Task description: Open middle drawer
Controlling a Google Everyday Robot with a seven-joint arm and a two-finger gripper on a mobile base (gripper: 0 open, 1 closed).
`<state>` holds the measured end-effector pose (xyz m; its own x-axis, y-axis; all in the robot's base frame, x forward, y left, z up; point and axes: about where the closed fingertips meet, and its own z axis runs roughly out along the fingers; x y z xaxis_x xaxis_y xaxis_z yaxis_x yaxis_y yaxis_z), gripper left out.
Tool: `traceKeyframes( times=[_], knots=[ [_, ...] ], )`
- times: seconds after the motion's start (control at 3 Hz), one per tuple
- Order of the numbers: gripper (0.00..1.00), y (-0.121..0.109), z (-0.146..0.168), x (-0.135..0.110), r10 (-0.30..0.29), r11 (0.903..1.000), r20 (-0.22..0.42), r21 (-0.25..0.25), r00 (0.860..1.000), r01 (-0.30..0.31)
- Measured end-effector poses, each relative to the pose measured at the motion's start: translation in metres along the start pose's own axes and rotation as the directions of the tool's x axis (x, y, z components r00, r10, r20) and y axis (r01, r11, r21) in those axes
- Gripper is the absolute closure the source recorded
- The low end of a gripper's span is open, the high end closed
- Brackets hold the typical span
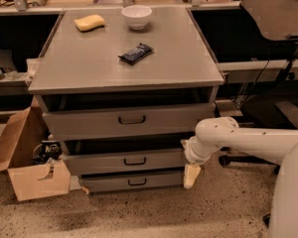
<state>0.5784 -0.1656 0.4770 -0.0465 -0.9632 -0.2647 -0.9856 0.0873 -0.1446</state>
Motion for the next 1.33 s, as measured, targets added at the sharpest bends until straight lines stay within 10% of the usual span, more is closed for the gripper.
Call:
traceKeyframes(
  times=[0.67, 1.33],
  knots=[
    [0.00, -0.031, 0.050, 0.011, 0.014, 0.9980, -0.042, -0.061, 0.999, -0.016],
    [0.41, -0.026, 0.078, 0.006, -0.004, 0.9920, -0.023, -0.127, 1.000, 0.001]
  ],
)
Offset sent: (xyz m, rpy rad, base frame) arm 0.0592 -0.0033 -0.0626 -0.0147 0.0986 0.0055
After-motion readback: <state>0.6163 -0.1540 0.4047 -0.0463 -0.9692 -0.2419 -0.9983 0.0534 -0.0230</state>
